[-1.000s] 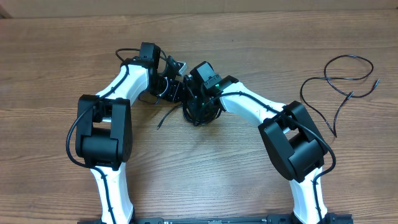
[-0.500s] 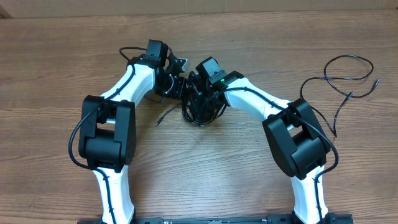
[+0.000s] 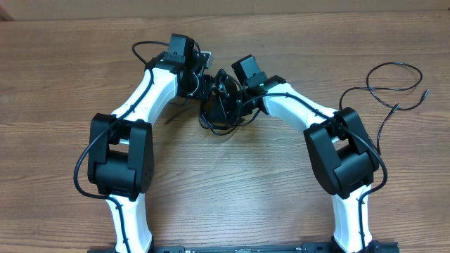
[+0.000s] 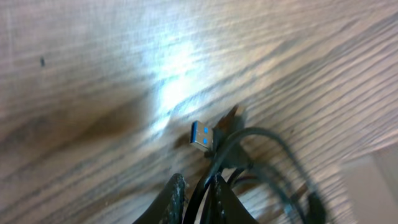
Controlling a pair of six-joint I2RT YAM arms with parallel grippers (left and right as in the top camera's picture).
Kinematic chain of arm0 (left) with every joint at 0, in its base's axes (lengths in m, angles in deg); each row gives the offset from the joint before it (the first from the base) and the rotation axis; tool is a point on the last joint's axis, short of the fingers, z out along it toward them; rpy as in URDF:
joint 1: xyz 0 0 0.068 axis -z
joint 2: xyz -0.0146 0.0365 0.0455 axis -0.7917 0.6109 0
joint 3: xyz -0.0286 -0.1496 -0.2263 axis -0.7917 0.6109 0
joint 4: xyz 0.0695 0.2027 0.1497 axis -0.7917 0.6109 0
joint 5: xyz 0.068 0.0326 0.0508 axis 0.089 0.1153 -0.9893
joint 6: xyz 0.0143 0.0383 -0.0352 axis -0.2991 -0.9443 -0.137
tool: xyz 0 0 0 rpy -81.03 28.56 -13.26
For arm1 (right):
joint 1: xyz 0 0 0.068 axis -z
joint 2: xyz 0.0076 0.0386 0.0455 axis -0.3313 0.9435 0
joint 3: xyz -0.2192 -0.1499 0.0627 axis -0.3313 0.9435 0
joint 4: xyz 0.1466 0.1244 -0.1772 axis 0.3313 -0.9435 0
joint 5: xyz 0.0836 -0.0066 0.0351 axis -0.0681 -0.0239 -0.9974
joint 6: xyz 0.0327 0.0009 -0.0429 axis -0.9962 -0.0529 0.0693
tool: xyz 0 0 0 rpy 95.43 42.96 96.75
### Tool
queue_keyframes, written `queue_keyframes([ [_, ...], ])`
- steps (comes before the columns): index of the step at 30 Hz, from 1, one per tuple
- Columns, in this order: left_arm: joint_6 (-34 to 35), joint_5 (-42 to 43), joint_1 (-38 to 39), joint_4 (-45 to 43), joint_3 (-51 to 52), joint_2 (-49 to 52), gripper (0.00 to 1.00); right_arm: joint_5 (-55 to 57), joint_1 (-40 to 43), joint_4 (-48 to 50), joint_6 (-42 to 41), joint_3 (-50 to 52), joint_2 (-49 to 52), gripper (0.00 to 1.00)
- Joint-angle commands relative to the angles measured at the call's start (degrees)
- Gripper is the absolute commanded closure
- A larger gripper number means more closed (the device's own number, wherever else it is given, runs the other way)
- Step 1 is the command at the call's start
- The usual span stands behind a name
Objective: Untangle cables
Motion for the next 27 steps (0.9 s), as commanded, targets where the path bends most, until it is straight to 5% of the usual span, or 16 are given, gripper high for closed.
queue_keyframes([
  [1,0.4,-10.6,-3.7,2.8,3.5,3.0,0.96,-6.6,10.2,1.1,-5.3,-2.4,-4.6,0.96],
  [7,4.5,-18.4,-4.4,4.1,3.5,3.0,0.96,-6.6,14.2,-3.0,-5.3,-2.4,-4.6,0.96],
  [17,-2.5,-3.5,-5.9,3.7,3.4,3.0,0.95,-1.7,11.3,-7.2,1.5,-2.4,-4.6,0.96],
  [24,-8.9,7.5,-6.8,11.6,-1.3,3.0,0.71,14.6,5.7,-10.4,1.5,-2.2,-4.5,0.96],
  [27,-8.9,12.7,-7.8,13.3,-1.6,3.1,0.53,19.9,2.7,-10.7,1.1,-0.6,-4.5,0.96],
])
